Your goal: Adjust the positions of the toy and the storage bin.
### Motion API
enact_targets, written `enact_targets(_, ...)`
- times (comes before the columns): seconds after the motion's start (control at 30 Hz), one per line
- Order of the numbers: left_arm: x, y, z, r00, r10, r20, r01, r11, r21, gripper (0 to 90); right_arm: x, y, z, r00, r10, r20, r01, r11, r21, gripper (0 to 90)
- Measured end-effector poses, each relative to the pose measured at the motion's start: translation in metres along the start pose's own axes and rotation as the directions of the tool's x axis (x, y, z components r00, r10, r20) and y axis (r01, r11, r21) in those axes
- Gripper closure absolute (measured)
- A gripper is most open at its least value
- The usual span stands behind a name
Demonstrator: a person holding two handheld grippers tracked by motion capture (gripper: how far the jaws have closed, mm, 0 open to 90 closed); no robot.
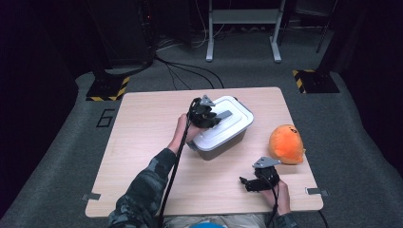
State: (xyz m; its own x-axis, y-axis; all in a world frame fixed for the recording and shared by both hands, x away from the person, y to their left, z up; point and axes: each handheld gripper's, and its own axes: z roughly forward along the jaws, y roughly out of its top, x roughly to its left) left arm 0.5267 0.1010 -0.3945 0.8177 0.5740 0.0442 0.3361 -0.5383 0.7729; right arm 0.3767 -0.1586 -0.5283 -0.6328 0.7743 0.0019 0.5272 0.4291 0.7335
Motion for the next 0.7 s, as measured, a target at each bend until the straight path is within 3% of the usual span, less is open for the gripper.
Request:
enact_targets(0.43,-0.008,-0.016,-0.019,0.9999,0.005,0.013,-0.005,1.0000,-0.004,66.2,-0.001,0.000,0.000,1.0000,0.002,0.008,-0.002,1.000,0.000,12.3)
enact_targets(0.7,-0.014,-0.020,-0.029,0.9995,0.029,0.010,-0.029,0.9992,0.029,66.2,-0.001,0.000,0.000,0.9999,0.005,0.010,-0.005,1.000,0.000,12.4)
